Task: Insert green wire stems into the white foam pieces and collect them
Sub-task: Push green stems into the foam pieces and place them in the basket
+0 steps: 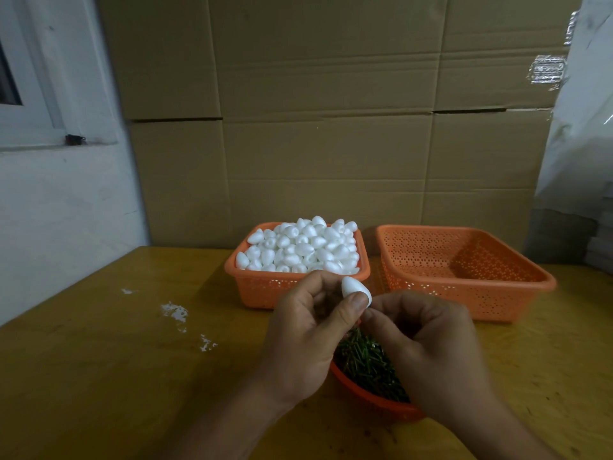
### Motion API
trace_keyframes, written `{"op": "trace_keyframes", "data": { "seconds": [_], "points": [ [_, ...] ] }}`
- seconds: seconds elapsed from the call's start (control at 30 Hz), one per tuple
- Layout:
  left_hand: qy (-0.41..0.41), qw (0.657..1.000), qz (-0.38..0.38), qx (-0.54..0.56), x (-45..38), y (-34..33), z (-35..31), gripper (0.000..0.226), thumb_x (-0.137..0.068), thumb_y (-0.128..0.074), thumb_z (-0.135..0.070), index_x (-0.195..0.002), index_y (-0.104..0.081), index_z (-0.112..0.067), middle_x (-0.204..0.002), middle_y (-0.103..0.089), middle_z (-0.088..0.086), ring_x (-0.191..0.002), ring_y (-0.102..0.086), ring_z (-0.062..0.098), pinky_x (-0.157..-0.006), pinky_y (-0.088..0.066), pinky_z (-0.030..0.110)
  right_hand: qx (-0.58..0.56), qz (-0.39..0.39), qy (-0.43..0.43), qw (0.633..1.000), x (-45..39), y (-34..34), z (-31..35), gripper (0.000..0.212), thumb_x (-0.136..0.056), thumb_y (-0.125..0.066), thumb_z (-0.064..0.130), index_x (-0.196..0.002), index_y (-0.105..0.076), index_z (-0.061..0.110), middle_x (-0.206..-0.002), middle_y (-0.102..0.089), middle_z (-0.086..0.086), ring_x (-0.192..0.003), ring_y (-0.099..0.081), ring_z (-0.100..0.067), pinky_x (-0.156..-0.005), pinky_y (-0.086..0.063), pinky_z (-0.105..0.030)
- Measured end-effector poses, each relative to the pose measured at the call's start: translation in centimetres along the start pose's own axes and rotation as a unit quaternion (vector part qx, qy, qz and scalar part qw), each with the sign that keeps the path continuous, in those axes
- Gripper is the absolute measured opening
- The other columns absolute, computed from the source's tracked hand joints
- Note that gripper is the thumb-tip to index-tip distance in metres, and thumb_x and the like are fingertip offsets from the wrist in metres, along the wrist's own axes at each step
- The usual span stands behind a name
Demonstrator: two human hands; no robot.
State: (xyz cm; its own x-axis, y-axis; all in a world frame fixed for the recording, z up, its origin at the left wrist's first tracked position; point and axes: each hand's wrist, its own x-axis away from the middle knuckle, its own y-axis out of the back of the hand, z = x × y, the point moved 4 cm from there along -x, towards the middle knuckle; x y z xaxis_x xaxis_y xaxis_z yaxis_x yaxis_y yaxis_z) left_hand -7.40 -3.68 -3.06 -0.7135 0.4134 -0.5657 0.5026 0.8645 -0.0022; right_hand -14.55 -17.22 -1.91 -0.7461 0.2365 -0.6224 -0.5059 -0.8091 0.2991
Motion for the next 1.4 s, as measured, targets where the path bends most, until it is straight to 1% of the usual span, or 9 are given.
{"op": "trace_keyframes", "data": {
  "seconds": [0.37, 0.5, 0.67, 0.83, 0.93, 1.1, 1.17, 1.27, 1.4],
  "points": [
    [-0.026, 0.999, 0.016, -0.033, -0.1, 0.2, -0.3, 0.011, -0.092, -0.065, -0.024, -0.094, -0.067, -0.013, -0.069, -0.065, -0.016, -0.065, -0.06, -0.003, -0.063, -0.045, 0.01, 0.017, 0.006, -0.023, 1.0, 0.2, -0.4, -0.5, 0.007, -0.084, -0.074, 0.028, -0.082, -0.074, 0.035, -0.061, -0.069, 0.006, -0.046, -0.058, -0.006, -0.042, -0.045, -0.024],
    [-0.023, 0.999, 0.004, -0.022, -0.2, 0.2, 0.0, 0.013, -0.092, -0.067, -0.023, -0.095, -0.069, -0.011, -0.068, -0.065, -0.016, -0.064, -0.06, -0.003, -0.062, -0.045, 0.01, -0.024, 0.025, -0.04, 0.999, 0.1, -0.5, -0.4, 0.011, -0.086, -0.074, 0.023, -0.081, -0.076, 0.033, -0.067, -0.073, 0.004, -0.059, -0.069, -0.017, -0.055, -0.055, -0.038],
    [-0.013, 1.0, -0.009, -0.007, -0.2, 0.0, 0.3, 0.014, -0.089, -0.069, -0.034, -0.097, -0.073, -0.023, -0.072, -0.07, -0.013, -0.067, -0.063, -0.004, -0.063, -0.048, 0.011, -0.11, 0.037, -0.081, 0.99, -0.4, -0.5, -0.4, 0.016, -0.085, -0.075, 0.009, -0.073, -0.079, 0.018, -0.068, -0.076, 0.0, -0.062, -0.071, -0.008, -0.058, -0.051, -0.013],
    [-0.01, 0.999, 0.003, -0.036, 0.0, -0.2, 0.4, 0.027, -0.092, -0.067, -0.042, -0.118, -0.07, -0.034, -0.068, -0.061, -0.01, -0.065, -0.058, -0.001, -0.063, -0.047, 0.015, -0.122, 0.024, -0.126, 0.984, -1.3, 0.0, -0.6, 0.006, -0.085, -0.074, 0.012, -0.081, -0.079, 0.011, -0.073, -0.077, -0.003, -0.064, -0.072, -0.009, -0.058, -0.052, -0.013],
    [0.01, 0.997, 0.003, -0.072, 0.3, -0.2, 1.2, 0.037, -0.087, -0.066, -0.048, -0.122, -0.063, -0.036, -0.069, -0.059, -0.009, -0.069, -0.059, 0.004, -0.068, -0.049, 0.02, -0.076, -0.006, -0.143, 0.987, -3.1, 1.3, -1.3, 0.008, -0.087, -0.072, 0.015, -0.081, -0.077, 0.014, -0.066, -0.075, 0.002, -0.047, -0.062, 0.0, -0.044, -0.044, -0.01],
    [-0.008, 0.987, 0.017, -0.157, 0.6, -0.4, 1.4, 0.011, -0.091, -0.063, -0.039, -0.087, -0.067, -0.029, -0.071, -0.063, -0.001, -0.065, -0.057, 0.007, -0.06, -0.045, 0.02, 0.105, -0.048, -0.171, 0.979, -8.2, 4.7, -5.0, 0.016, -0.091, -0.07, 0.013, -0.077, -0.075, 0.015, -0.059, -0.071, 0.002, -0.03, -0.041, -0.002, -0.033, -0.031, -0.017],
    [-0.023, 0.987, 0.018, -0.156, 0.6, -0.5, 1.3, 0.023, -0.094, -0.059, -0.044, -0.082, -0.067, -0.025, -0.063, -0.058, 0.003, -0.057, -0.051, 0.017, -0.054, -0.04, 0.027, 0.185, -0.048, -0.181, 0.965, -10.1, 5.9, -6.4, 0.015, -0.09, -0.07, 0.012, -0.077, -0.076, 0.015, -0.061, -0.071, -0.001, -0.034, -0.044, -0.005, -0.036, -0.032, -0.021],
    [-0.034, 0.987, 0.012, -0.157, 0.6, -0.6, 0.9, 0.043, -0.097, -0.052, -0.051, -0.071, -0.065, -0.02, -0.05, -0.047, -0.008, -0.047, -0.041, 0.007, -0.048, -0.033, 0.023, 0.282, -0.015, -0.234, 0.93, -12.2, 6.9, -8.7, 0.015, -0.088, -0.074, 0.024, -0.077, -0.076, 0.013, -0.066, -0.071, -0.007, -0.054, -0.063, -0.021, -0.052, -0.052, -0.03],
    [-0.02, 0.984, 0.019, -0.176, 0.7, -0.4, 1.1, 0.047, -0.097, -0.055, -0.049, -0.063, -0.058, -0.015, -0.049, -0.046, -0.012, -0.047, -0.042, 0.004, -0.049, -0.033, 0.018, 0.379, 0.044, -0.318, 0.868, -13.9, 7.4, -11.4, 0.058, -0.071, -0.082, 0.058, -0.086, -0.066, 0.005, -0.081, -0.069, -0.011, -0.074, -0.067, -0.027, -0.067, -0.059, -0.039]
  ]
}}
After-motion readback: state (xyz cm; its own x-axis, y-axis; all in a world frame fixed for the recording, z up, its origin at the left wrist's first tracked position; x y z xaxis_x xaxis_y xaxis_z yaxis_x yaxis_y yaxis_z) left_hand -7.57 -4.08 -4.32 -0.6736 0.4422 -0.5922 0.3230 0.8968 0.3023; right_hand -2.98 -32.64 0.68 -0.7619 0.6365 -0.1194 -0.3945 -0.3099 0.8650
